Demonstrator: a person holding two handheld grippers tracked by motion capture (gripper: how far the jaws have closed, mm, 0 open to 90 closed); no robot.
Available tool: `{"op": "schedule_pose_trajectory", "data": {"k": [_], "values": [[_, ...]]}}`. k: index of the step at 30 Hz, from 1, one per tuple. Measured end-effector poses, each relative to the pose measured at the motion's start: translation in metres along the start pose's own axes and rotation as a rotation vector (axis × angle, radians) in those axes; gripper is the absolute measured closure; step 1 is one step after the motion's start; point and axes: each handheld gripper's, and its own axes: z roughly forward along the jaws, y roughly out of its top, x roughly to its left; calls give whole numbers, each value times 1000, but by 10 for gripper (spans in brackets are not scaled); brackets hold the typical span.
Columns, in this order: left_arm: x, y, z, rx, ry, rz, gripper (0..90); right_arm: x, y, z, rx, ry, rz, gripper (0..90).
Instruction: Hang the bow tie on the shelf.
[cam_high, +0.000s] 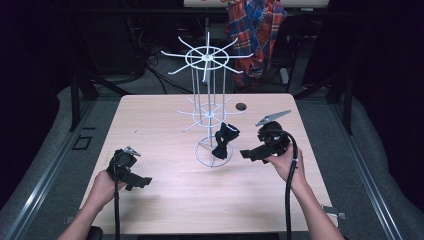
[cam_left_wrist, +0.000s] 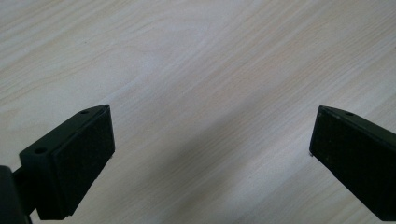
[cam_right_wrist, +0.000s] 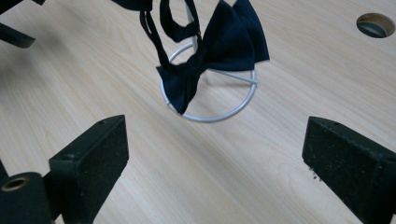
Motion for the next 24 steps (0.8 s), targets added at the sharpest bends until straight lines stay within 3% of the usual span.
{"op": "schedule_pose_trajectory", "data": {"k": [9,17,24], "values": [[-1,0,0,-2,0,0,2,-1,-14,-12,25,-21,-7,19],[-2,0,0,-6,1,-1,1,-9,-35,-26,32,-34,27,10],[-2,0,0,-3,1,-1,1,-16,-60,-23,94,-55,65,4]]}}
